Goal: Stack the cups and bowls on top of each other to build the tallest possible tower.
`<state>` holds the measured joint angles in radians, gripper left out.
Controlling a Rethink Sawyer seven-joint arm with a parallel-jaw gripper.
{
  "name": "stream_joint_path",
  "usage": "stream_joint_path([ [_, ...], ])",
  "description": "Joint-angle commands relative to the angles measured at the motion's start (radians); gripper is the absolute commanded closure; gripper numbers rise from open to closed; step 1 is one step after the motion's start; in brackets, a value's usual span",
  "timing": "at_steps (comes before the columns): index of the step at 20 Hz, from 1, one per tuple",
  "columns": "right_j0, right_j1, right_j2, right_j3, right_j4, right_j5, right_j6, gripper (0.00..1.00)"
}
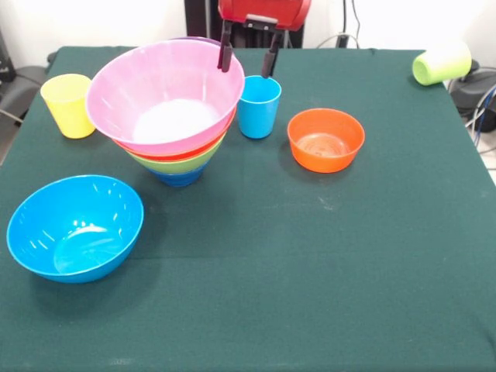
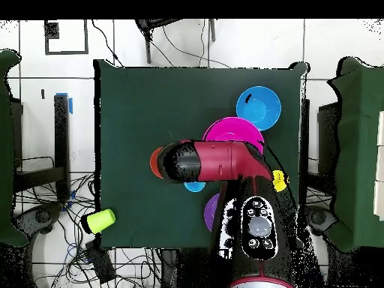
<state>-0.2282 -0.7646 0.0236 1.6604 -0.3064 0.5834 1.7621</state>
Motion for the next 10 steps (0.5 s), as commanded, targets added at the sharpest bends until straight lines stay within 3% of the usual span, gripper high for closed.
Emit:
stream_joint_path([
  [1, 0.042, 0.009, 0.036, -0.037, -0.055, 0.108, -0.013, 0.0],
  [10, 0.075, -0.001, 0.036, -0.006, -0.014, 0.112, 0.033, 0.0],
])
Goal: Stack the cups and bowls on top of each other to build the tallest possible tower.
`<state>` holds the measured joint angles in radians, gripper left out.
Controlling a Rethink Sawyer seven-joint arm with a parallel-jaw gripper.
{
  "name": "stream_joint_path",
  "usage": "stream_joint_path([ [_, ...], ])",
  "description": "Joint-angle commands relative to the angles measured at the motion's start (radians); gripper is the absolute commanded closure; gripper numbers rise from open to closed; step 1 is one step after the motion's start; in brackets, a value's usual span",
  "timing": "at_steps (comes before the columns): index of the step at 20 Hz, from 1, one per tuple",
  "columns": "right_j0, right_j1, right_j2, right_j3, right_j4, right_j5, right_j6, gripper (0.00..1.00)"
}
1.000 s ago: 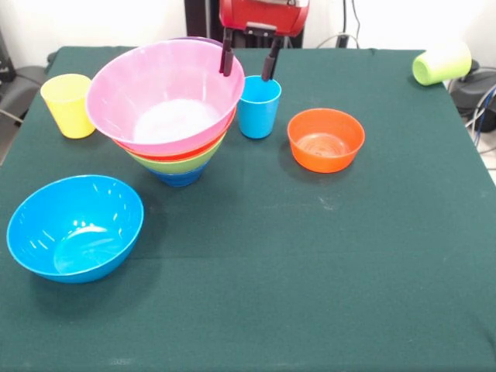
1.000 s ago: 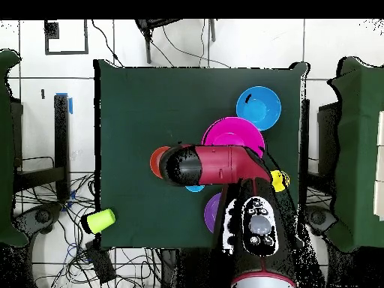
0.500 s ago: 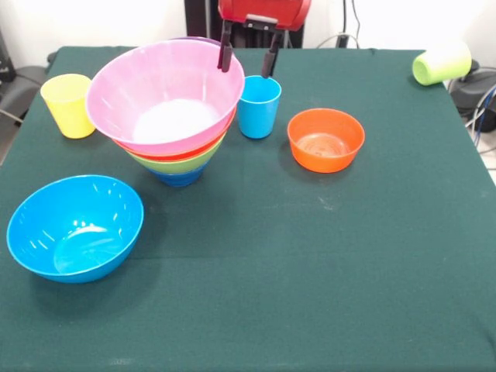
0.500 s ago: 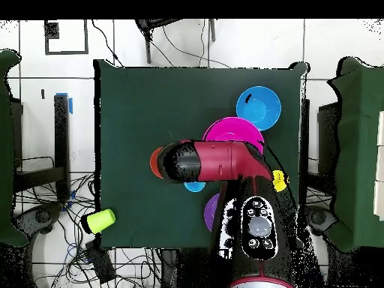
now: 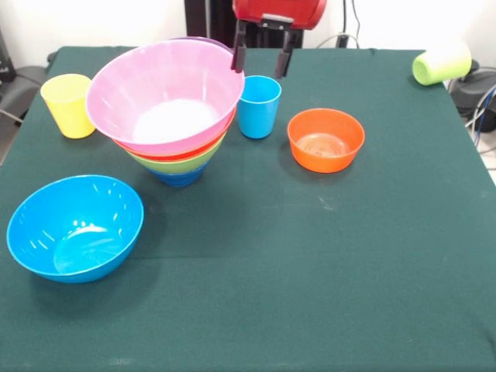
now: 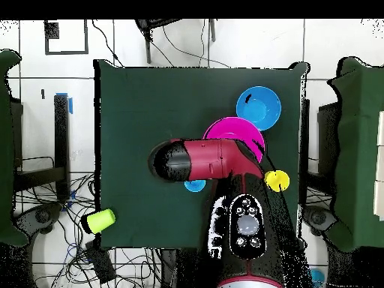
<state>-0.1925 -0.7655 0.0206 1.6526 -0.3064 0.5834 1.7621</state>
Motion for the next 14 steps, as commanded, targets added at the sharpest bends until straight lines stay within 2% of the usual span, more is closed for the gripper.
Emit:
stream_joint_path([
  [1, 0.044, -0.005, 0.037, 0.003, -0.011, 0.12, 0.035, 0.0],
  [9, 0.081, -0.009, 0.018, 0.01, 0.005, 0.129, 0.069, 0.0],
  [14, 0.099, 0.027, 0.016, -0.024, 0.014, 0.129, 0.089, 0.0],
])
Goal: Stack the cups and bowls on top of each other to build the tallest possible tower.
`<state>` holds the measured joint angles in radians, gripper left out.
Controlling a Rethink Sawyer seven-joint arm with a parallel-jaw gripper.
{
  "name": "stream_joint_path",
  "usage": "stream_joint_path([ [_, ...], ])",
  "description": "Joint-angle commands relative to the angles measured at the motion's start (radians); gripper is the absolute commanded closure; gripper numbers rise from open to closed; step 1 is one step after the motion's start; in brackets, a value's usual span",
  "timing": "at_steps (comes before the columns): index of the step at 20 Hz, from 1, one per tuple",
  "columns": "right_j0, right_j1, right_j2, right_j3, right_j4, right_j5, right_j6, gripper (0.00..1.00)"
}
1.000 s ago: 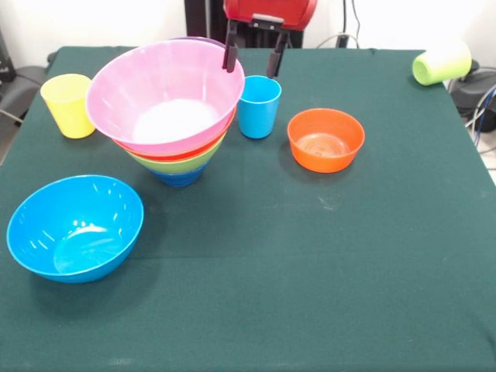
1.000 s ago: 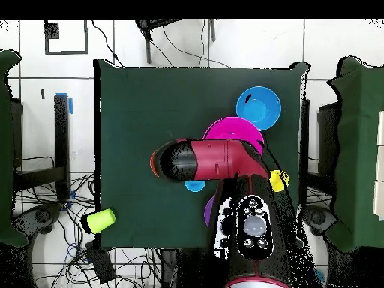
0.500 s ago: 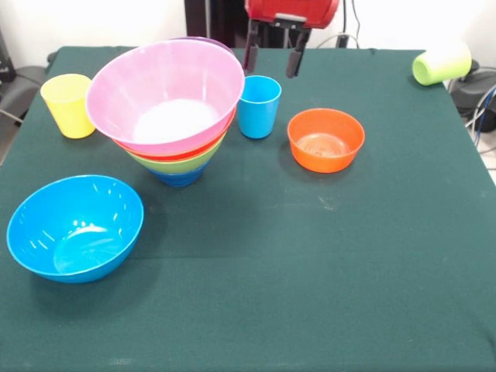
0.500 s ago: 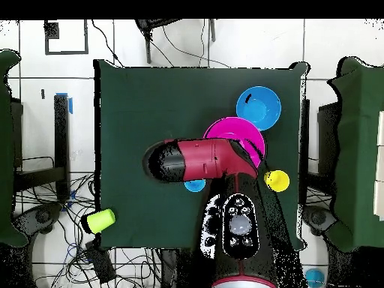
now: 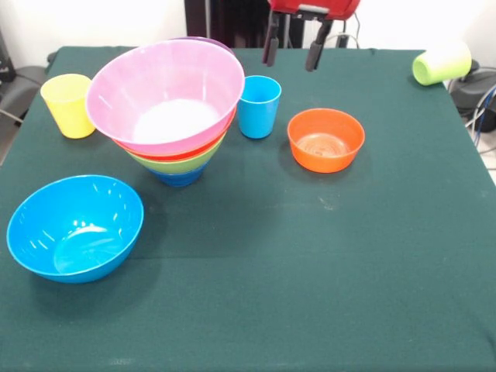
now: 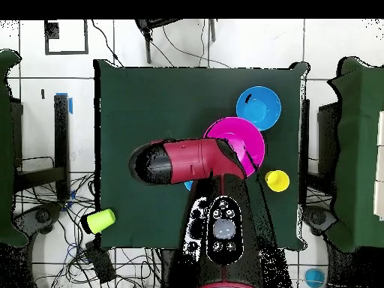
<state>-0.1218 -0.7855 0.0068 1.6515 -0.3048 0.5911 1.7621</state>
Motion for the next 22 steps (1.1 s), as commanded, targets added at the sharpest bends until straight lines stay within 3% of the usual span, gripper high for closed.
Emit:
stream_joint_path([
  [1, 0.027, 0.062, 0.033, -0.026, 0.015, 0.103, 0.093, 0.0],
  [11, 0.034, 0.18, 0.034, -0.084, 0.015, 0.006, 0.114, 0.0],
  [22, 0.074, 0.23, -0.009, -0.109, 0.001, -0.075, 0.144, 0.0],
])
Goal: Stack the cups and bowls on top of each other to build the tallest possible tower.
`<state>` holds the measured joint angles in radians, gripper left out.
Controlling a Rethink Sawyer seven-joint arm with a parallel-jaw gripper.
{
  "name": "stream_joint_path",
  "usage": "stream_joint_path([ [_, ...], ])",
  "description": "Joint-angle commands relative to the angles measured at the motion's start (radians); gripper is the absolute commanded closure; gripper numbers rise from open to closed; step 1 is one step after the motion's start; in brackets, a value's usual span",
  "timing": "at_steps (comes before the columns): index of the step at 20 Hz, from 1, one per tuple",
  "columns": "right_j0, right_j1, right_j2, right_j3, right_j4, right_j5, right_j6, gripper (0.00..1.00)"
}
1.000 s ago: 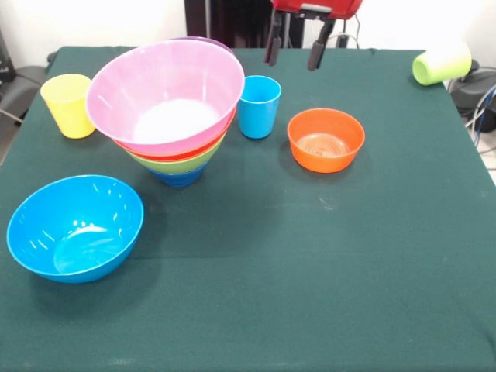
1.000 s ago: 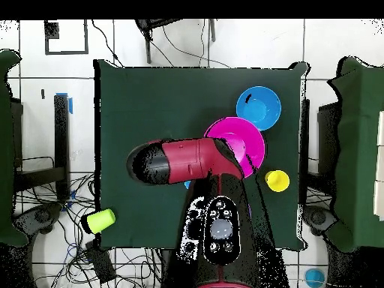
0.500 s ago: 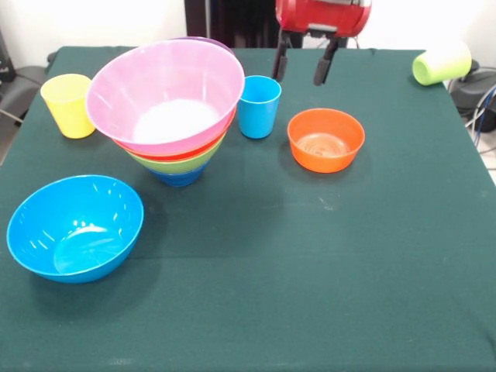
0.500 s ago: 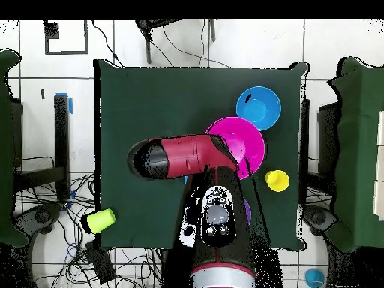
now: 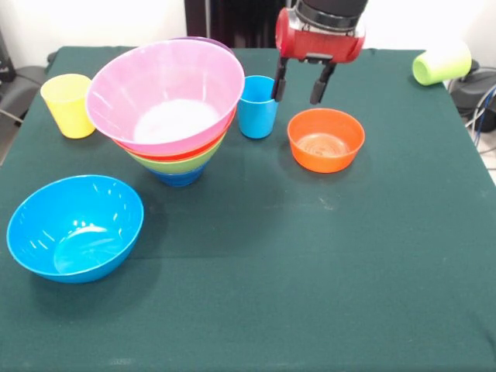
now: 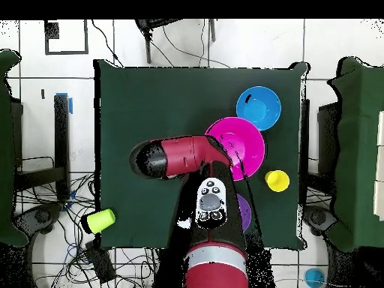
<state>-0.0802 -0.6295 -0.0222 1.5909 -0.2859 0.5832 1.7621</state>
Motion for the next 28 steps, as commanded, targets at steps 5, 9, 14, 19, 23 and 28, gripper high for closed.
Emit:
stream_joint_path([
  [5, 0.045, 0.079, 0.009, -0.043, 0.0, -0.078, 0.149, 0.0],
  [9, 0.051, 0.084, 0.009, -0.047, 0.017, -0.076, 0.148, 0.0],
  [14, 0.059, 0.083, 0.003, -0.045, 0.024, -0.076, 0.151, 0.0],
  [19, 0.065, 0.083, -0.001, -0.042, 0.035, -0.077, 0.16, 0.0],
  [23, 0.049, 0.1, 0.023, -0.037, 0.053, -0.107, 0.159, 0.0],
  [28, 0.036, 0.113, 0.044, -0.031, 0.073, -0.13, 0.15, 0.0],
])
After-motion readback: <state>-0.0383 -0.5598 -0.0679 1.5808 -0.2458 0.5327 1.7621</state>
